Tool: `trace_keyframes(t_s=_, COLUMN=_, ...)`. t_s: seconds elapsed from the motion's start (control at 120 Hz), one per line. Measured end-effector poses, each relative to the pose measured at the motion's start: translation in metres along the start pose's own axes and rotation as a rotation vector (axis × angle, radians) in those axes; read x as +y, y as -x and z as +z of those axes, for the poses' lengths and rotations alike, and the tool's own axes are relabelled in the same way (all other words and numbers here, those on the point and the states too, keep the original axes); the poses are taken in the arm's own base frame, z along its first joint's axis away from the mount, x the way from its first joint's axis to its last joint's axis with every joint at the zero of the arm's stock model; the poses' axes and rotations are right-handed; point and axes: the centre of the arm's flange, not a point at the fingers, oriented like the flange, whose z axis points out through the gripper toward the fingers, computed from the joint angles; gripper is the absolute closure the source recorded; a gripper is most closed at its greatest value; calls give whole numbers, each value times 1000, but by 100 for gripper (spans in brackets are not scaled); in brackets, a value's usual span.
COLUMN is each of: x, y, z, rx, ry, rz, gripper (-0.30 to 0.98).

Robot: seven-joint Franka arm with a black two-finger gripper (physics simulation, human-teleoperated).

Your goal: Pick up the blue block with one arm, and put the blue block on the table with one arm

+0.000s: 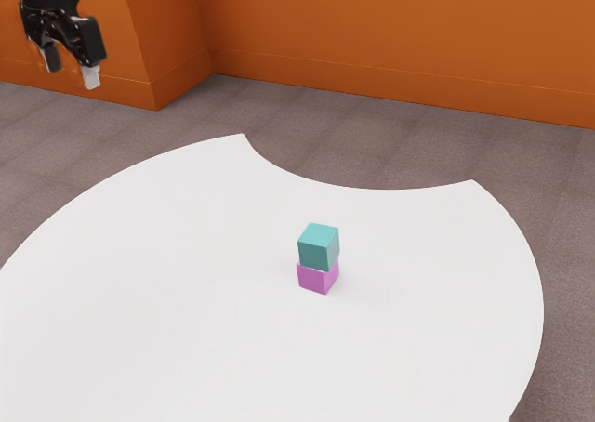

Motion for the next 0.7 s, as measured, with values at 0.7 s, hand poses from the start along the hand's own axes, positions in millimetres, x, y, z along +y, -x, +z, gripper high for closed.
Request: trace_keyframes(t_s=0.7, x=151, y=-150, z=158, rx=109, ry=45, rz=193, gripper=0)
